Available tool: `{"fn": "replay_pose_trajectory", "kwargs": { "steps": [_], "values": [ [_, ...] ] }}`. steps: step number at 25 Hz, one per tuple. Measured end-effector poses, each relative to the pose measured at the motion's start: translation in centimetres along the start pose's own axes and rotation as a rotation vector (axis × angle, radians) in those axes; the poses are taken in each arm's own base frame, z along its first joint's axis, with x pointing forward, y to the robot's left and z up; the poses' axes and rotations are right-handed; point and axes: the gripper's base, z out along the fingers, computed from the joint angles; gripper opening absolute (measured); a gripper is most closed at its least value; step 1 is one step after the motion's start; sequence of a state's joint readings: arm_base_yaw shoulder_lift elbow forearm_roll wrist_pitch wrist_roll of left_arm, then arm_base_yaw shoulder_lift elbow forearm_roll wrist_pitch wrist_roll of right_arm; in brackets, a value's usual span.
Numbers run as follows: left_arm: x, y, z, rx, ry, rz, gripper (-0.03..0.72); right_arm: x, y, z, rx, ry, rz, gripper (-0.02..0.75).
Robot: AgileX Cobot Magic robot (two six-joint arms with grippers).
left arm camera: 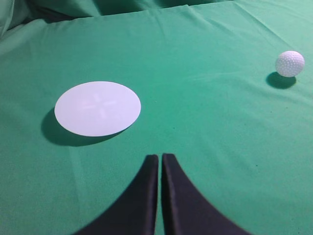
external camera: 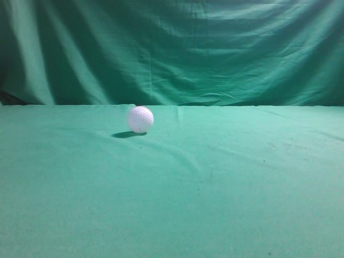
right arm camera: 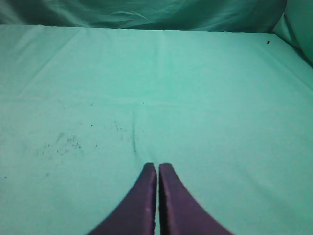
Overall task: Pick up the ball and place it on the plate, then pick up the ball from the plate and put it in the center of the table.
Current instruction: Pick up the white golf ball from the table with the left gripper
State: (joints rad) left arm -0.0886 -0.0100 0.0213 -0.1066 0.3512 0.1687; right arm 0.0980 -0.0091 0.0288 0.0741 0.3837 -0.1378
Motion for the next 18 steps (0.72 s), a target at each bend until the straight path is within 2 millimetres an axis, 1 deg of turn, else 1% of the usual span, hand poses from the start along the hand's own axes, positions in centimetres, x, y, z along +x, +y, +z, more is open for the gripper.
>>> {"fn": "replay_pose_trajectory", "kwargs": {
  "steps": [18],
  "values": [
    [0.00,0.00,0.00,0.000,0.000,0.000,0.000,0.00,0.00,0.00,0.000,0.000,-0.002,0.000]
  ]
}}
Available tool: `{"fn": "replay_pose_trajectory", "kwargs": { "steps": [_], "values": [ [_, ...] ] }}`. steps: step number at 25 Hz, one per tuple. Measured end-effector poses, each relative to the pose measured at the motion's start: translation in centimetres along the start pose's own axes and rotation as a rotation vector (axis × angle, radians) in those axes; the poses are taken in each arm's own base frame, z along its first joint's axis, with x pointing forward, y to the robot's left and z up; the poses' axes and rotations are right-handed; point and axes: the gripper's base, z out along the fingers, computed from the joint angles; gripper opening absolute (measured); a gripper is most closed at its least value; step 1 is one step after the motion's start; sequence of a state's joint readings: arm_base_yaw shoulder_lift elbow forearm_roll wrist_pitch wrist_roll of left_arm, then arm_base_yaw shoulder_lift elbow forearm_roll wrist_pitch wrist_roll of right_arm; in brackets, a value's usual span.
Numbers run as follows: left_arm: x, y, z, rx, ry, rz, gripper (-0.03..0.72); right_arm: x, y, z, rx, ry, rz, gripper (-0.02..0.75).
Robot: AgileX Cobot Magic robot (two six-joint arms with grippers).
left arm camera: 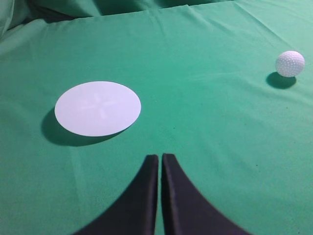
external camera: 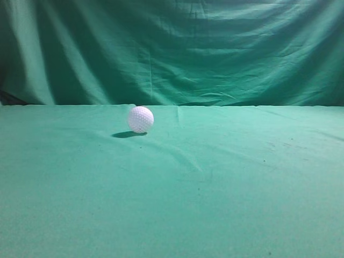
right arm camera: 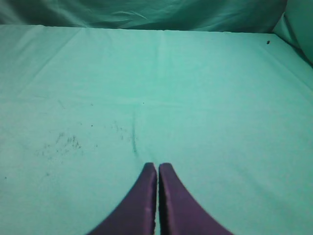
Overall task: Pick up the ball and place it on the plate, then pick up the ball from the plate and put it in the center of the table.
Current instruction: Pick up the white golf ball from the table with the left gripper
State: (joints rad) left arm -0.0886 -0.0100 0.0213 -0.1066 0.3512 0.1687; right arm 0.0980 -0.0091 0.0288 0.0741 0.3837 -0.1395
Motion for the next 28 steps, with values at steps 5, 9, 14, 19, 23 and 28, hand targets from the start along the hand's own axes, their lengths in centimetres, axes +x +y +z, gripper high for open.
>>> {"fn": "replay_pose_trajectory", "kwargs": {
  "steps": [5,9,14,19,23,28],
  "values": [
    [0.0,0.1,0.0,-0.008,0.001,0.023,0.000,0.0,0.0,0.0,0.000,0.000,0.000,0.000],
    [0.0,0.3,0.0,-0.033,0.006,0.091,0.000,0.0,0.0,0.0,0.000,0.000,0.000,0.000],
    [0.0,0.3,0.0,-0.036,0.006,0.098,0.000,0.0,0.0,0.0,0.000,0.000,0.000,0.000],
    [-0.1,0.4,0.0,-0.045,-0.008,0.120,0.000,0.0,0.0,0.0,0.000,0.000,0.000,0.000],
    [-1.8,0.2,-0.2,-0.015,-0.202,-0.112,0.000,0.0,0.0,0.0,0.000,0.000,0.000,0.000],
    [-3.8,0.9,-0.9,-0.003,-0.443,-0.458,0.000,0.0,0.0,0.0,0.000,0.000,0.000,0.000]
  ]
}}
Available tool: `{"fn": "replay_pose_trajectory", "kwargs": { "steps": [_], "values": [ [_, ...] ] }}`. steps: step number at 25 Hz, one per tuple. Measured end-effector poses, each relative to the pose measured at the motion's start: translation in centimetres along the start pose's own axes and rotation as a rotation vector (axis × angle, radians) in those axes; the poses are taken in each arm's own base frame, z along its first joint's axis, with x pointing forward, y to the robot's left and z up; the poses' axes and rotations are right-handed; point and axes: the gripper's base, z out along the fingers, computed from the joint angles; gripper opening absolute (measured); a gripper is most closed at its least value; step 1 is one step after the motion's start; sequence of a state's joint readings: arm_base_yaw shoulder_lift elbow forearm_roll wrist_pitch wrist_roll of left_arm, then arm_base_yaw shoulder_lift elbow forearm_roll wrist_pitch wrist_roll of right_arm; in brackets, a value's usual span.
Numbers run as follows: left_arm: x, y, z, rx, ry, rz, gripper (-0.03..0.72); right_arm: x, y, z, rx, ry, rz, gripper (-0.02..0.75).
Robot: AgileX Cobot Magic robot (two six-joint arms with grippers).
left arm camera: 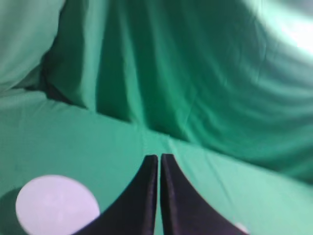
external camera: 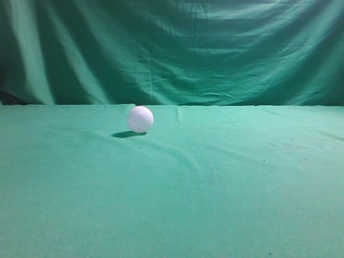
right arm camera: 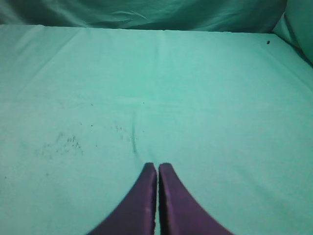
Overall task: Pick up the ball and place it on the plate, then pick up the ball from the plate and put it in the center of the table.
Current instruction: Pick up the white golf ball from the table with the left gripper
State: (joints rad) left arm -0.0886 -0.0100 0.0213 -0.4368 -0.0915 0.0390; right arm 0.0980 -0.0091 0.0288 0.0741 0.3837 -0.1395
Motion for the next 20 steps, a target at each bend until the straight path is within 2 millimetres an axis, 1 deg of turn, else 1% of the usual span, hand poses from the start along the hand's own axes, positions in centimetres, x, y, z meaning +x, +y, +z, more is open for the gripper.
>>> {"fn": "replay_pose_trajectory", "kwargs": {
  "steps": [2,4,6,9,12,14,15,17,20],
  "values": [
    [-0.6,0.0,0.0,-0.005,-0.062,-0.014,0.000,0.0,0.0,0.0,0.000,0.000,0.000,0.000],
    [-0.5,0.0,0.0,-0.002,-0.045,-0.002,0.000,0.0,0.0,0.0,0.000,0.000,0.000,0.000],
    [-0.5,-0.6,0.0,0.021,0.064,0.053,0.000,0.0,0.0,0.0,0.000,0.000,0.000,0.000],
    [-1.4,-1.6,0.6,0.025,0.230,0.095,0.000,0.0,0.0,0.0,0.000,0.000,0.000,0.000],
    [-1.5,-2.1,2.0,0.013,0.406,0.137,0.000,0.0,0.0,0.0,0.000,0.000,0.000,0.000],
    [-1.1,-2.2,3.1,0.023,0.508,0.210,0.000,0.0,0.0,0.0,0.000,0.000,0.000,0.000],
    [-0.8,-2.2,3.7,0.025,0.554,0.214,0.000,0.0,0.0,0.0,0.000,0.000,0.000,0.000],
    [-0.1,-2.2,4.9,0.004,0.611,0.134,0.000,0.0,0.0,0.0,0.000,0.000,0.000,0.000],
    [0.5,-1.8,6.5,-0.074,0.620,-0.036,0.000,0.0,0.0,0.0,0.000,0.000,0.000,0.000]
  ]
}}
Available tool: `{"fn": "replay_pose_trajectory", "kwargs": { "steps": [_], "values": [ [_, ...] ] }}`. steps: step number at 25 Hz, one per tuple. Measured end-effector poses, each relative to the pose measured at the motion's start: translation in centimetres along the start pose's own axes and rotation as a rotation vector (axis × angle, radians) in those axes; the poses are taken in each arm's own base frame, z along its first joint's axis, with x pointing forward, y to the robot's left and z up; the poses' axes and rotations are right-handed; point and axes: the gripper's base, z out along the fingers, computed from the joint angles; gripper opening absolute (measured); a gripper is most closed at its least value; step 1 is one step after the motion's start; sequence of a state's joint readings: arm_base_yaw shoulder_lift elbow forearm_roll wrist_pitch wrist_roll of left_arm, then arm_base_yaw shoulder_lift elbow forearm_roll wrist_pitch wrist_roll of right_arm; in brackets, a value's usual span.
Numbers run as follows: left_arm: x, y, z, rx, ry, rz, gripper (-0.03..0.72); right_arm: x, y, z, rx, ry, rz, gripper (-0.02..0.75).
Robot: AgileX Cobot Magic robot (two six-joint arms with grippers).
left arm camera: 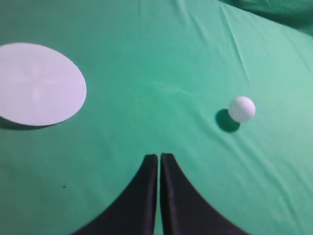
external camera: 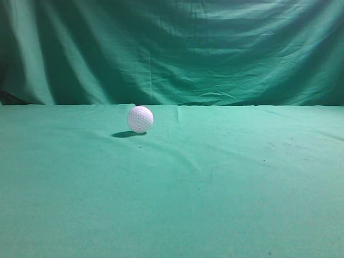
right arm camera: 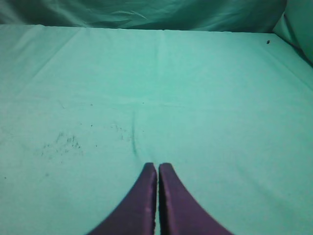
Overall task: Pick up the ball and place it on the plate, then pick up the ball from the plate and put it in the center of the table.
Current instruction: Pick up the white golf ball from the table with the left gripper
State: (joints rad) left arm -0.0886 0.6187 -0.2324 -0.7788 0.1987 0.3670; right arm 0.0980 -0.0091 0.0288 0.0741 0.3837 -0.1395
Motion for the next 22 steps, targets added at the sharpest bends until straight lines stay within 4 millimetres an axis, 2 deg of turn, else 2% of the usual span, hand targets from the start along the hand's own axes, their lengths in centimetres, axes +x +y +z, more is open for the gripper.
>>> {"fn": "replay_pose_trajectory", "kwargs": {
  "steps": [3,8,11,14,22],
  "values": [
    [-0.7,-0.2,1.3,-0.009,0.043,-0.044,0.000,0.0,0.0,0.0,0.000,0.000,0.000,0.000],
    [-3.5,-3.0,4.1,0.153,0.272,0.210,0.000,0.0,0.0,0.0,0.000,0.000,0.000,0.000],
    [-4.6,-4.0,7.0,0.239,0.445,0.240,0.000,0.0,0.0,0.0,0.000,0.000,0.000,0.000],
    [-5.6,-4.7,9.9,0.280,0.546,0.308,0.000,0.0,0.0,0.0,0.000,0.000,0.000,0.000],
    [-5.4,-9.2,16.0,0.293,0.660,0.590,0.000,0.0,0.0,0.0,0.000,0.000,0.000,0.000]
  ]
}}
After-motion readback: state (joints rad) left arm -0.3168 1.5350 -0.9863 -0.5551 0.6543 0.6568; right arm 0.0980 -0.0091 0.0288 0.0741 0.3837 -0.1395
